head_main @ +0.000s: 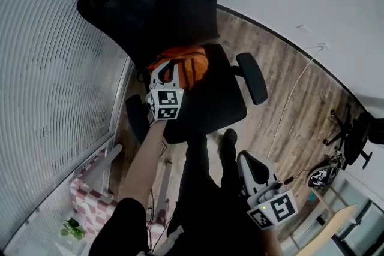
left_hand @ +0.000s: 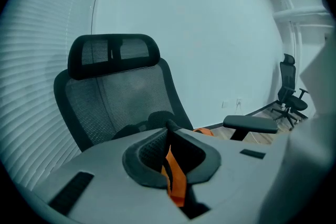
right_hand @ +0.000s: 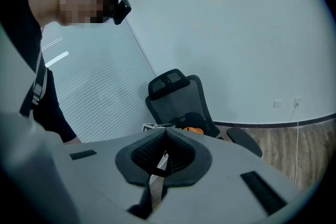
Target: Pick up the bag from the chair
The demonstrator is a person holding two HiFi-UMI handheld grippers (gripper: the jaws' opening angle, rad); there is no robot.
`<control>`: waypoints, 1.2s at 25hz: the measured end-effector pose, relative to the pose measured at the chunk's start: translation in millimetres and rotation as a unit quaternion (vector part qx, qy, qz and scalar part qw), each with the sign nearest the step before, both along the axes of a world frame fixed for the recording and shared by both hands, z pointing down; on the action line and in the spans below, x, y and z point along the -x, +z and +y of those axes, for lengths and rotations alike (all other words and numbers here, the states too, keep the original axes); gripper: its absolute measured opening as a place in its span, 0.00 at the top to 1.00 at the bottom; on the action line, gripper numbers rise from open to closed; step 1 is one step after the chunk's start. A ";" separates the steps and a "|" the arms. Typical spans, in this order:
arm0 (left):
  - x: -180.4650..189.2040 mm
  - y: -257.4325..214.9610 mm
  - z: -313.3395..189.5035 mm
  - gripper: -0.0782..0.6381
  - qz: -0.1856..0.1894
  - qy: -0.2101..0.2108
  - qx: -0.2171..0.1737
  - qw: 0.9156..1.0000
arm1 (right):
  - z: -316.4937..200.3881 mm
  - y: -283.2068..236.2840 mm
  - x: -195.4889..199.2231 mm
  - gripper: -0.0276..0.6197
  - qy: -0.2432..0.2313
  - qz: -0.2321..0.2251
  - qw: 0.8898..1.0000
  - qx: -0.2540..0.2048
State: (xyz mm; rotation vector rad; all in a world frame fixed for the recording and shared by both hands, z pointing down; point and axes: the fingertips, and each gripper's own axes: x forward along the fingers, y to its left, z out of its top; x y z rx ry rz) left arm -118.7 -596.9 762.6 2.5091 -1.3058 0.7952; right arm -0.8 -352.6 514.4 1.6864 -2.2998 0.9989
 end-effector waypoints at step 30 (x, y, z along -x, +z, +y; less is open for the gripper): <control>-14.6 -212.1 121.8 0.84 0.101 -0.038 -0.064 0.992 | 48.5 -87.0 -74.7 0.93 0.009 -0.026 0.991 -0.132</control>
